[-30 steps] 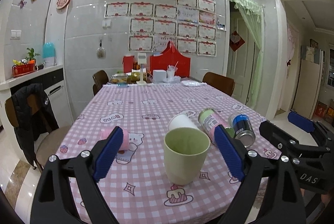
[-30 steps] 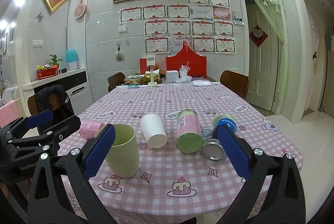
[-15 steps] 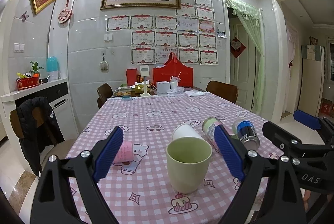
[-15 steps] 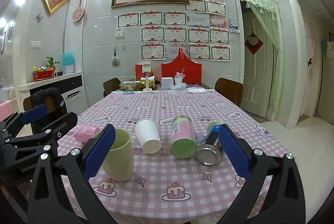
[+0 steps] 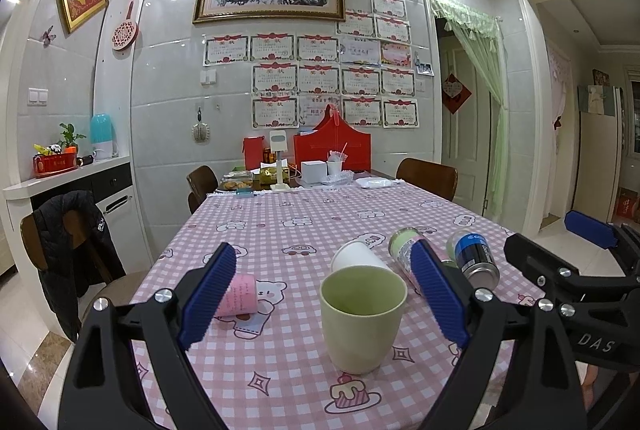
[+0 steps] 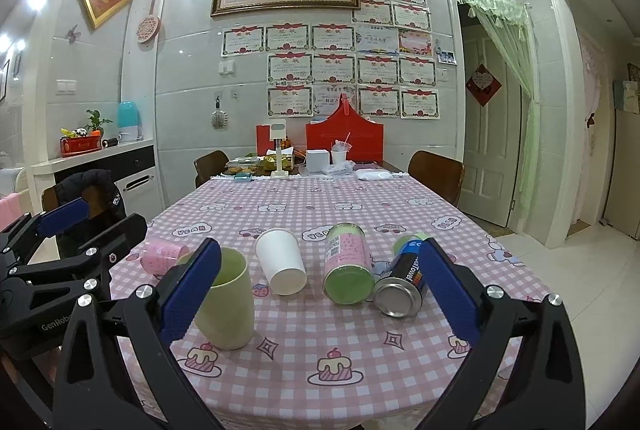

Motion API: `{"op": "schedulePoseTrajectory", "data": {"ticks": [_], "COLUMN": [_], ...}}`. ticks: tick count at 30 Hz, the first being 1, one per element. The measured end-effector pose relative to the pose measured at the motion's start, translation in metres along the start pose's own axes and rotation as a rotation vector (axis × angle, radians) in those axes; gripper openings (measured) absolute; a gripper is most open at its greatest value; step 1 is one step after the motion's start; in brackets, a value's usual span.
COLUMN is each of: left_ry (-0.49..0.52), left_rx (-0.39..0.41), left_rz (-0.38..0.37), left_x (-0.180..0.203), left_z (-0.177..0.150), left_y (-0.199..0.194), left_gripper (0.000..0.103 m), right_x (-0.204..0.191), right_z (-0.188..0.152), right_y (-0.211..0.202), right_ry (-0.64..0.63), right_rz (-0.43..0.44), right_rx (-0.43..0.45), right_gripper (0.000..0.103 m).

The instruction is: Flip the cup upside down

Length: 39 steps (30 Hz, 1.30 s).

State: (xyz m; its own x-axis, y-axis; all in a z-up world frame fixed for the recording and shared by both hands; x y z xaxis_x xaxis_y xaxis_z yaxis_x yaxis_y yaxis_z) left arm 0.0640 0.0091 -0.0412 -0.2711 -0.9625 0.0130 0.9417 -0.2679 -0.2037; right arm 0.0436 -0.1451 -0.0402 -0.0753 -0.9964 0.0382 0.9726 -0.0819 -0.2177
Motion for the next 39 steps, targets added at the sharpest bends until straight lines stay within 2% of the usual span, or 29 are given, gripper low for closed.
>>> {"op": "schedulePoseTrajectory", "data": {"ticks": [39], "left_ry": [0.016], "left_rx": [0.003], "left_rz": [0.011], "left_x": [-0.0023], "left_z": [0.0015], "left_y": [-0.0063], "left_gripper": [0.088], "right_x": [0.0006], "right_z": [-0.0044], "right_y": [-0.0008], "right_ry": [0.001], "right_rz": [-0.002], "right_rx": [-0.009], "right_gripper": [0.095]}}
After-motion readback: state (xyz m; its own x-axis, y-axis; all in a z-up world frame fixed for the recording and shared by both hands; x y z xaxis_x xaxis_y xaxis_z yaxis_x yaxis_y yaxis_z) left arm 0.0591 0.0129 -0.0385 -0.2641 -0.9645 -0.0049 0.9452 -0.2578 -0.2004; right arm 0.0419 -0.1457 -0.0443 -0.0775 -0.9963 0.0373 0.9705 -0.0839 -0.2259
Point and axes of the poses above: each gripper's, at about its wrist camera, not at the fingertips, and y roughly the way its jaws point, x to its right, z to its top, the point moved 6 cm from there along y, roughly the way its jaws point, and after that the axes turned 11 degrees about -z, right-handed, at the moved point
